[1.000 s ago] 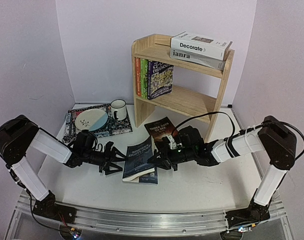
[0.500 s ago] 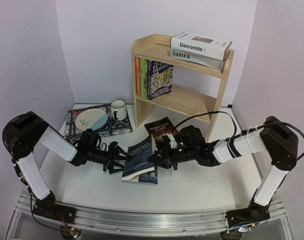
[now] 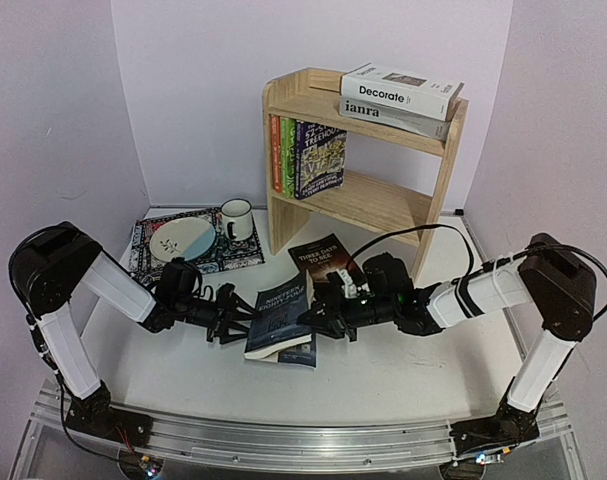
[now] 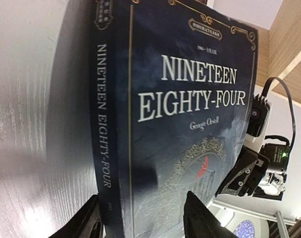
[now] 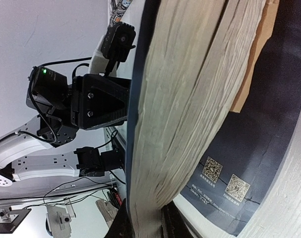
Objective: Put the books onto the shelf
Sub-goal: Pass from the right arm to the left
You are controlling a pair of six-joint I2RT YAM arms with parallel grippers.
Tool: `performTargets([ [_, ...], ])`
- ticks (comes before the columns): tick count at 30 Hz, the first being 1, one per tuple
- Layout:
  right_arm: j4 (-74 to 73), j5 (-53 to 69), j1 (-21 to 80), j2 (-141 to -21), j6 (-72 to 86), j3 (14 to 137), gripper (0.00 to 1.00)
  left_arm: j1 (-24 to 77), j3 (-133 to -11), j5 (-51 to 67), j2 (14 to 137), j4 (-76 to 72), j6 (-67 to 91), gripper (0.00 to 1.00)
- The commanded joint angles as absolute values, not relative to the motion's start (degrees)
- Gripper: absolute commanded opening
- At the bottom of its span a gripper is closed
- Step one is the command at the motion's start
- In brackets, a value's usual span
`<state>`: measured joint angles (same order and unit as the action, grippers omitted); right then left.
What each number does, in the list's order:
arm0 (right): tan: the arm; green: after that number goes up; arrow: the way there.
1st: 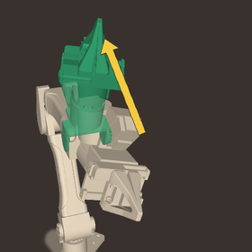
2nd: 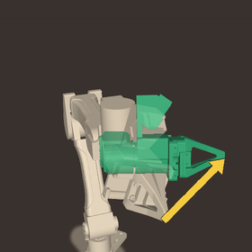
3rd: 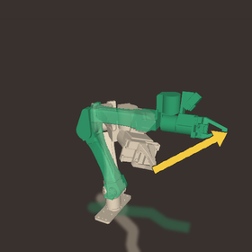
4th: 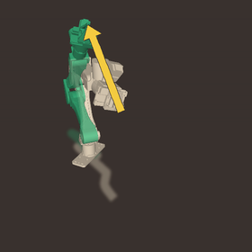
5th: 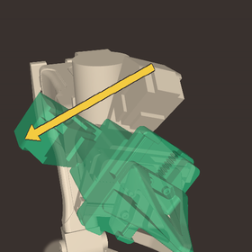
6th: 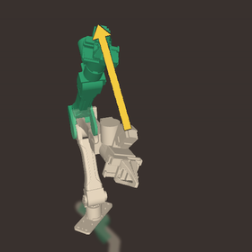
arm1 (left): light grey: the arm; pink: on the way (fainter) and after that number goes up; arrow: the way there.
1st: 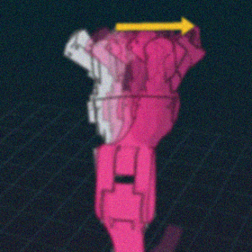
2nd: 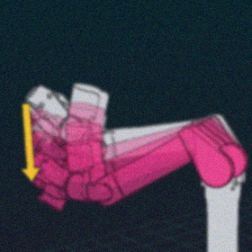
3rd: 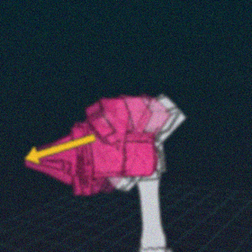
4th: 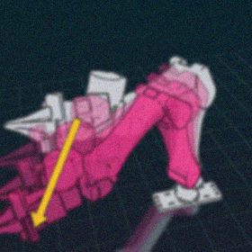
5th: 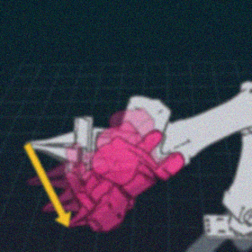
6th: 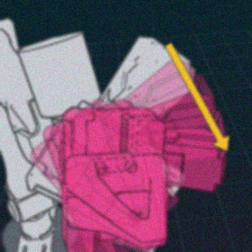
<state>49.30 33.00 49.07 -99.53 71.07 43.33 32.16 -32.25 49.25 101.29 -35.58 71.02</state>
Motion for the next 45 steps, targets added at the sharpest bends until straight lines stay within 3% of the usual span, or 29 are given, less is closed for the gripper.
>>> performTargets([
  [1, 56.07, 35.96, 49.42, -97.59, 70.42, 43.29, 0.0, 32.52, -35.06, 51.67, 96.83, -42.27, 72.03, 0.45],
  [9, 56.0, 37.14, 49.4, -98.64, 69.77, 43.24, 0.0, 32.61, -34.23, 52.0, 95.87, -42.26, 71.39, 0.11],
  [14, 55.91, 37.59, 49.44, -99.09, 69.46, 42.76, 0.04, 32.61, -34.1, 52.07, 95.37, -42.23, 70.93, 0.04],
  [15, 55.64, 37.77, 49.43, -99.21, 69.23, 42.68, 0.09, 32.61, -34.12, 52.12, 95.15, -42.21, 70.87, 0.04],
  [18, 52.36, 37.6, 49.4, -99.29, 66.43, 42.45, 0.38, 32.61, -34.1, 52.12, 94.15, -42.27, 70.56, 0.02],
  [22, 40.33, 34.27, 49.4, -98.05, 59.15, 42.61, 0.57, 32.61, -34.02, 51.84, 92.98, -42.2, 69.97, 0.0],
  [31, 26.23, 23.33, 47.91, -89.96, 51.32, 41.96, 0.75, 32.96, -33.96, 49.61, 87.76, -41.97, 69.08, 0.0],
  [38, 20.37, 17.22, 47.55, -81.59, 44.2, 41.73, 0.78, 36.21, -35.99, 44.67, 82.45, -40.45, 67.34, 0.0],
  [45, 11.22, 13.34, 47.8, -71.38, 32.35, 44.3, 0.77, 40.14, -36.05, 30.96, 76.82, -36.57, 64.91, 0.0],
])
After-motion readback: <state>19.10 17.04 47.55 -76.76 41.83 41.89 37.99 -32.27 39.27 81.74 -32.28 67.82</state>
